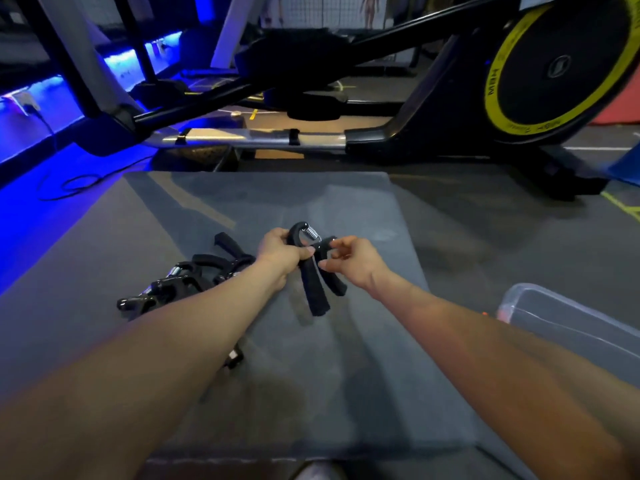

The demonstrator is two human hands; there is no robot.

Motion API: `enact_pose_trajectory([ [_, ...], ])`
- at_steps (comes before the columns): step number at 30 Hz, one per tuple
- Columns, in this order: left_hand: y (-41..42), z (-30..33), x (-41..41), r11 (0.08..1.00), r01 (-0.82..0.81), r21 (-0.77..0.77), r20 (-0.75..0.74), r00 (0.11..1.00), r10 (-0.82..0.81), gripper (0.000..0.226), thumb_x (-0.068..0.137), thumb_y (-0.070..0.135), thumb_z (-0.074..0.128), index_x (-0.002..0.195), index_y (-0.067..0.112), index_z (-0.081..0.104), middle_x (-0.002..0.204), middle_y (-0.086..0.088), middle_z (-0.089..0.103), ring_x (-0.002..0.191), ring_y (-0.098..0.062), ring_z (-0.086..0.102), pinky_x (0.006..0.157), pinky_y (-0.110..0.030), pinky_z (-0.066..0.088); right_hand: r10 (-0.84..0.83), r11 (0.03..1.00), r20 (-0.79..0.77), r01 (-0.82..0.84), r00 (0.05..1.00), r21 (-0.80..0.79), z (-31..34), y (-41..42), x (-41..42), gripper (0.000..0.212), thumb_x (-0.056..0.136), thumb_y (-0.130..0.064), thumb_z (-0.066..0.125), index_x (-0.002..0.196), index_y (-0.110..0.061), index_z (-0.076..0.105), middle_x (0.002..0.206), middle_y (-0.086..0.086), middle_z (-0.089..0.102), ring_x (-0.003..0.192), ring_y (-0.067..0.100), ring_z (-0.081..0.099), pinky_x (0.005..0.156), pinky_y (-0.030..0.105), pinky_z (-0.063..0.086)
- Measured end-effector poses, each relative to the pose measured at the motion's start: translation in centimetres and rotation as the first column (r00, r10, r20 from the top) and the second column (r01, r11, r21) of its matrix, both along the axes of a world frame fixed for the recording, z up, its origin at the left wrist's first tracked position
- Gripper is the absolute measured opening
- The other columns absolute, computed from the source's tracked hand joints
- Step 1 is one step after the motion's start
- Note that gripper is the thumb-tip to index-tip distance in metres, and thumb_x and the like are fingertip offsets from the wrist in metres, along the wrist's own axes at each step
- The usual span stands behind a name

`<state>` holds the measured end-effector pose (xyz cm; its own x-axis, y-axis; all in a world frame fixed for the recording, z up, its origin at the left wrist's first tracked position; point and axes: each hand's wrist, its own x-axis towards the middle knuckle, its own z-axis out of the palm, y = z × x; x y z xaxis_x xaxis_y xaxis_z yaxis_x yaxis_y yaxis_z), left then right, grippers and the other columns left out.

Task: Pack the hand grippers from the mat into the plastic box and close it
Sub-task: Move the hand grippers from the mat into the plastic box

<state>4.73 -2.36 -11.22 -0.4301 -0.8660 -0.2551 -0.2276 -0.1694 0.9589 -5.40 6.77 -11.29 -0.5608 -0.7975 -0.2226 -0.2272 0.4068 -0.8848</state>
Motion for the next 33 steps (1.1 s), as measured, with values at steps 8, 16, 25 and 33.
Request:
enact_pose_trajectory([
  [8,8.1,2.9,-8.4,0.988,0.129,0.085,-0.227,0.968,-0.107,0.025,0.082,-0.004,0.065,0.1,0.006,0.05,0.092,-0.01,0.059,0.09,-0.023,0.059,0.066,-0.02,0.051,0.005,0.997,-0.433,0.031,0.901,0.076,2.8,8.7,-4.8,0.069,0.065,-0.03,0.082,0.126,-0.017,0.053,0.119,0.01,0.054,0.11,0.027,0.056,0.096,0.036,0.046],
  [16,16.7,2.0,-16.7,0.935,0.345,-0.086,-0.18,0.917,-0.355,0.022,0.085,0.006,0.065,0.074,0.018,0.05,0.073,-0.002,0.054,0.068,-0.01,0.052,0.066,-0.021,0.046,-0.224,0.965,-0.476,0.263,0.85,0.016,1.5,18.4,-10.9,0.042,0.083,-0.002,0.053,0.124,-0.011,0.056,0.116,0.015,0.064,0.11,0.031,0.059,0.083,0.027,0.043],
  [25,25.9,0.1,-21.4,0.779,0.571,-0.257,-0.029,0.802,-0.597,0.024,0.085,0.001,0.062,0.109,0.004,0.058,0.084,0.006,0.057,0.077,-0.008,0.055,0.073,-0.008,0.046,-0.586,0.792,0.04,0.583,0.809,-0.183,-1.1,29.1,-16.4,0.03,0.084,0.009,0.056,0.112,0.0,0.061,0.092,0.01,0.066,0.083,0.024,0.062,0.087,0.04,0.054],
  [33,29.0,-4.6,-22.0,0.541,0.81,-0.227,0.421,0.583,-0.695,0.041,0.084,0.014,0.068,0.122,0.009,0.055,0.12,-0.002,0.06,0.113,-0.016,0.057,0.101,-0.021,0.038,-0.708,0.622,0.388,0.781,0.59,-0.054,-5.4,35.8,-19.3,0.032,0.086,0.011,0.054,0.117,0.006,0.058,0.071,0.003,0.059,0.049,0.009,0.062,0.047,0.022,0.052],
])
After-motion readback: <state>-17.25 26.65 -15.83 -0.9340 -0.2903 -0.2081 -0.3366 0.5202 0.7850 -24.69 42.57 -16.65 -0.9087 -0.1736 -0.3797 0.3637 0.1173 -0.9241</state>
